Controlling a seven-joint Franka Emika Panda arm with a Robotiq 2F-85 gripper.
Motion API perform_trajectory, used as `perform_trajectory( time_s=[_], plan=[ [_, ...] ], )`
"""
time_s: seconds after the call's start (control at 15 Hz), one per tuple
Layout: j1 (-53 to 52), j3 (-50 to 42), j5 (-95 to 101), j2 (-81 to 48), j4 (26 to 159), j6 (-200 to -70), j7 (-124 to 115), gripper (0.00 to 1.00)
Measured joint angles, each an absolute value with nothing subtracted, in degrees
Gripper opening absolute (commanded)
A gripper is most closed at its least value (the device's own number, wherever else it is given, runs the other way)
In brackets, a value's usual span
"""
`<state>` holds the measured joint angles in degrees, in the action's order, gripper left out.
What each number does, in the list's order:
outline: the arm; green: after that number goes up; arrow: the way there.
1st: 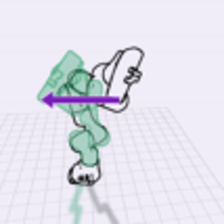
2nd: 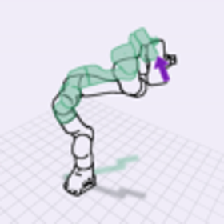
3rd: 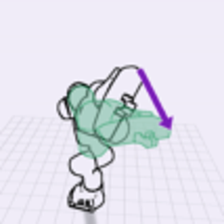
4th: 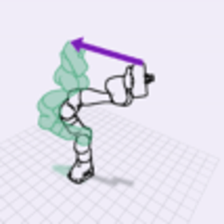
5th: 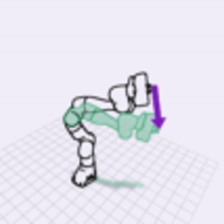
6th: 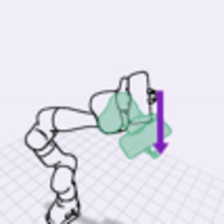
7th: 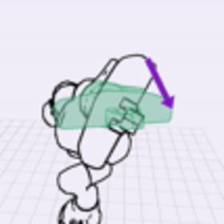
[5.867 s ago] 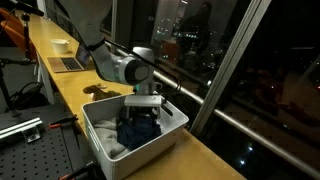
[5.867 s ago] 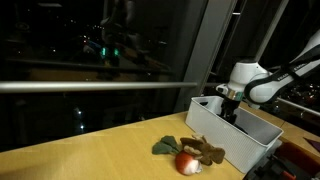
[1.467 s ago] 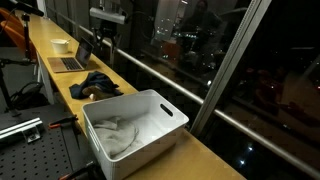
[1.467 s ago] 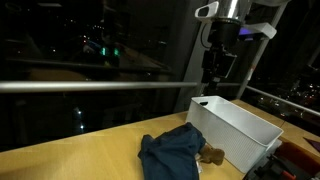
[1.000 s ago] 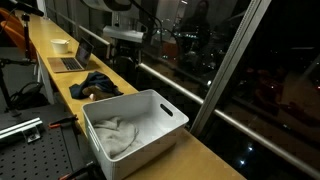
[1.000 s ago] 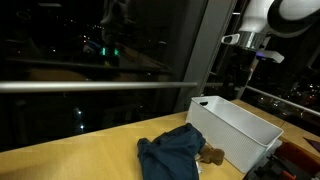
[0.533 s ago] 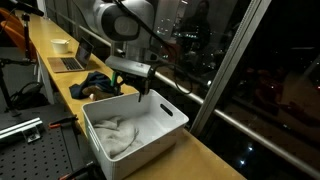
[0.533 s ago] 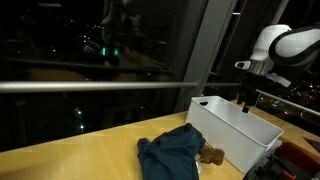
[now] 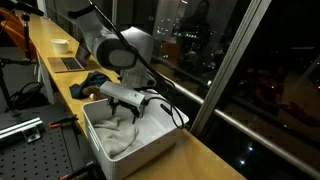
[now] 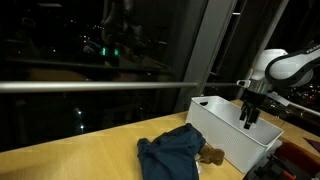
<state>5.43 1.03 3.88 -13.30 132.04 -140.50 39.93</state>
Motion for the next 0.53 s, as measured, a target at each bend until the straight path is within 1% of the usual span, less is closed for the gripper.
perform_trajectory(
  time_s=[0.53],
  plan=[
    [6.7,1.1,2.7,-20.0,132.1,-143.0,40.5,1.0]
  ],
)
